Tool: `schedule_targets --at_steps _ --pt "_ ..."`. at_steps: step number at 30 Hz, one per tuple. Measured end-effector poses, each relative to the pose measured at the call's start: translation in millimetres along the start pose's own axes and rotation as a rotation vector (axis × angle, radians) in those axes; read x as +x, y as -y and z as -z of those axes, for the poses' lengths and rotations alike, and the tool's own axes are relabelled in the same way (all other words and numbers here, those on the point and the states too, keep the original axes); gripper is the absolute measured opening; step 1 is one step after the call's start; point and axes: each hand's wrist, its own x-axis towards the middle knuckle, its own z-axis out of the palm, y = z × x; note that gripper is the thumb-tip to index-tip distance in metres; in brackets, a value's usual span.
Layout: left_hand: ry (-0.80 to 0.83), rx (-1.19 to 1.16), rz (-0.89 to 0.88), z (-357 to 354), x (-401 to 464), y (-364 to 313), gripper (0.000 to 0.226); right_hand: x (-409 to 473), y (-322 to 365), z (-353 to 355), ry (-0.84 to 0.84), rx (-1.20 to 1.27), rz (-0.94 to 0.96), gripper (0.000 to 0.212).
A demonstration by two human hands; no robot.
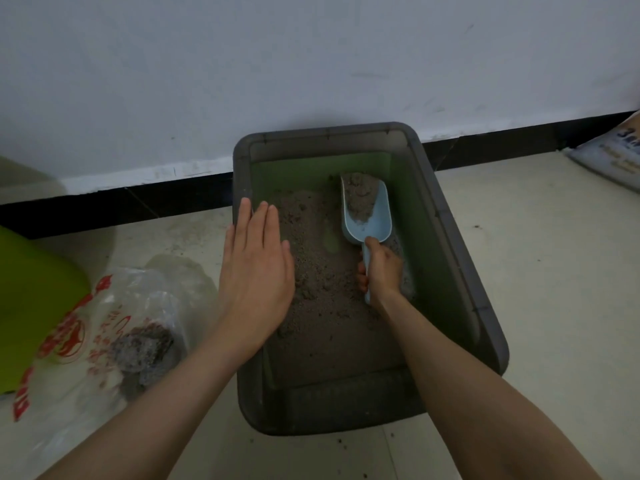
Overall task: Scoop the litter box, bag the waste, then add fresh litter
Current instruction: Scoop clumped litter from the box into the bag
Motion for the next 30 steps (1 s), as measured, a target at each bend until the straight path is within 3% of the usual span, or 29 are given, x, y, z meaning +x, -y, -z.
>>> schedule_targets --at_steps 11,16,23,30 --pt "0.009 -0.007 0.004 2 -2 -1 0.05 -10 3 3 0.054 0.013 0.148 0.021" --pt "0.011 -0.013 0.017 4 -2 -2 0.049 -15 6 9 0.072 -0.096 0.185 0.02" --pt "0.033 -0.007 0.04 5 -1 -4 0.051 -21 23 8 0.171 -0.362 0.058 0.026" --pt "0.04 -0.005 0.052 7 -1 -5 0.051 -21 68 -15 0.246 -0.395 0.016 0.022"
